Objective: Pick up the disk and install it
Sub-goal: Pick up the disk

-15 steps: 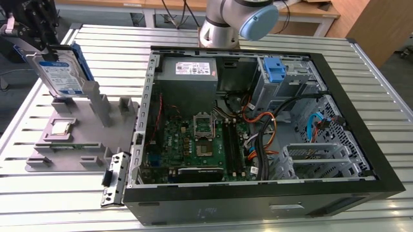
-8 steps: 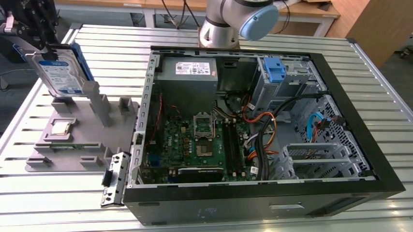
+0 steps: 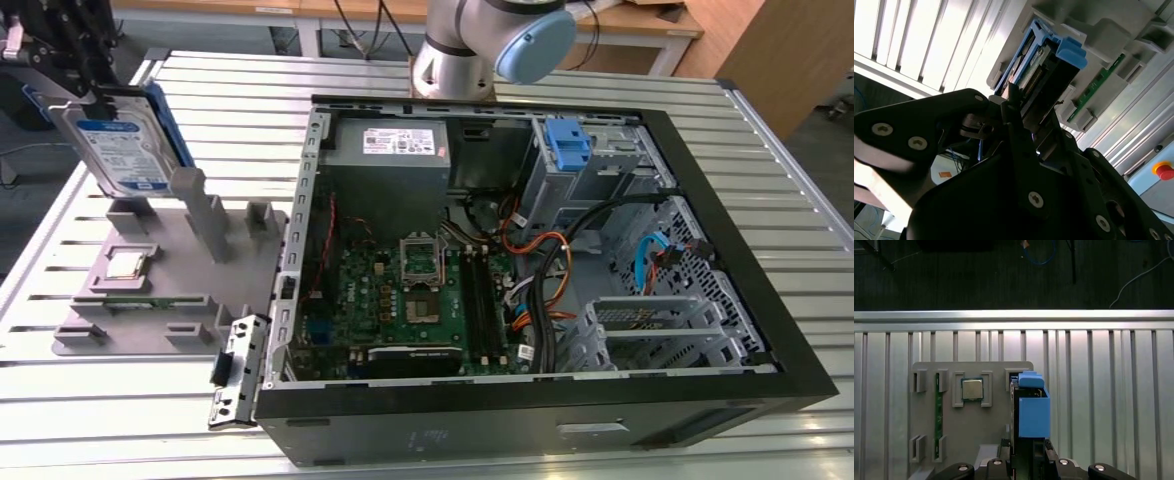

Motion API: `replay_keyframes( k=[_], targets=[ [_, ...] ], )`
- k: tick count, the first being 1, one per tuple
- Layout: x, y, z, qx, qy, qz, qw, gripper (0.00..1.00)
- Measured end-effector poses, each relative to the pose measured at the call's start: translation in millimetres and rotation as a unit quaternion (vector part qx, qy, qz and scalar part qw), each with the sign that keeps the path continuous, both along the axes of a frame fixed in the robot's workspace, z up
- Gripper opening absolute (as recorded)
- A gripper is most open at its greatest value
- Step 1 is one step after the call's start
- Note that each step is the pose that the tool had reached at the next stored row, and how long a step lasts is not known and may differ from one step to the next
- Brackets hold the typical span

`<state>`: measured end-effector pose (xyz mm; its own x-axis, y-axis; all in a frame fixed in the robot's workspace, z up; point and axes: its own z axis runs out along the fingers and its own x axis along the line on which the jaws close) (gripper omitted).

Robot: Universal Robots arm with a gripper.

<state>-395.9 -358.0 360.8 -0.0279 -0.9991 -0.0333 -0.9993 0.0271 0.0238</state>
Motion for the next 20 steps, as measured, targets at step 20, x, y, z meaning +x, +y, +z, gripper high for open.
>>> replay_keyframes(
  k=[20],
  targets=[
    [0.0,0.0,10.8,0.0000,0.0000,0.000,1.0000,0.35]
  ],
)
